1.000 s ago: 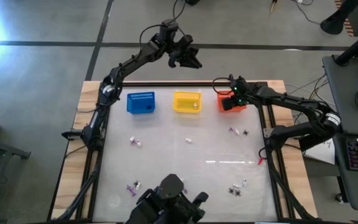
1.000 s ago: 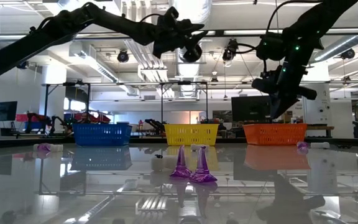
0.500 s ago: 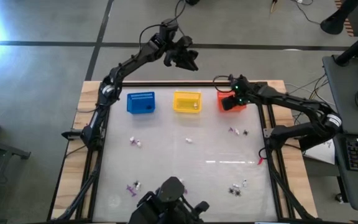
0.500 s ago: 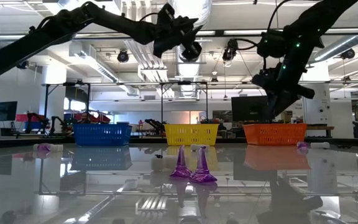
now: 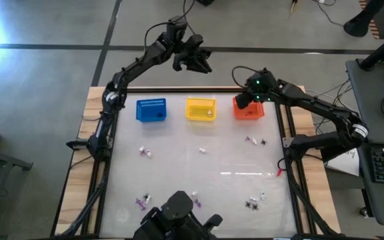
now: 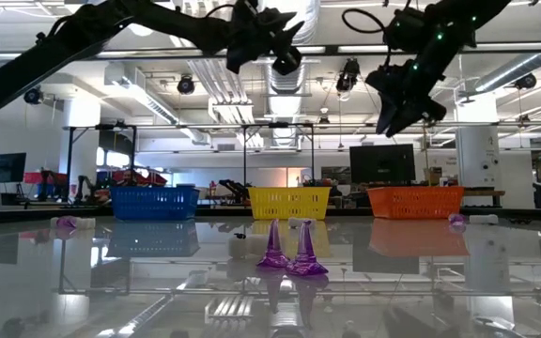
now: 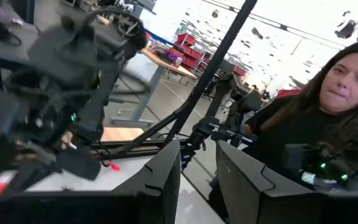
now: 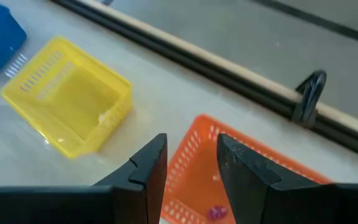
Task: Sort Halloween decoration
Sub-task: Put the white skeleton toy into the yellow bin
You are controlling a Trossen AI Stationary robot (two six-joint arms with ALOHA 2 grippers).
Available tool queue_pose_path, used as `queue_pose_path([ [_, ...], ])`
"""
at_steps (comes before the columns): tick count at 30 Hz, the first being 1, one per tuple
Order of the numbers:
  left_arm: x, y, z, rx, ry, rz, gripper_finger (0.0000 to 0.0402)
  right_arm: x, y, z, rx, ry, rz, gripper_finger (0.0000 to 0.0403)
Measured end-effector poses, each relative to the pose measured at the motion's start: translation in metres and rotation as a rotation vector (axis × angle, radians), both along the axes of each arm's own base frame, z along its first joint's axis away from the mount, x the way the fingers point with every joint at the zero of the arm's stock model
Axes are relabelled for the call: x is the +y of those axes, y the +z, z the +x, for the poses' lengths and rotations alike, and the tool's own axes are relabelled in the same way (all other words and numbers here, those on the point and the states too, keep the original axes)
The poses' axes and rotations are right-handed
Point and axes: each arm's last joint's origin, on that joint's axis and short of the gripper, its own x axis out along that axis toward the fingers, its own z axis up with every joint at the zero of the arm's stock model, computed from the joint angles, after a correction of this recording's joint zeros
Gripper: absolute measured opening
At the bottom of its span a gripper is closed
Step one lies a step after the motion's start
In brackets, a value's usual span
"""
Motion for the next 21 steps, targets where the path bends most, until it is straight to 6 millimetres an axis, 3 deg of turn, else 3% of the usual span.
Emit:
queue_pose_path([
  [5,-0.008,-0.004,0.004,0.042,-0.027,-0.037,0.0086,-0.001,0.006,0.001,-0.001,0.020,-0.027,0.0132],
  [12,-0.037,0.020,0.000,0.037,-0.077,-0.033,0.0086,0.000,0.002,0.000,0.018,0.032,-0.026,0.0132],
  [17,-0.062,0.030,-0.014,0.063,-0.037,-0.004,0.0086,0.000,0.000,0.000,0.025,0.032,-0.021,0.0132],
  [21,-0.084,0.033,-0.039,0.176,0.142,0.191,0.0086,0.000,-0.001,0.000,0.026,0.031,-0.020,0.0132],
])
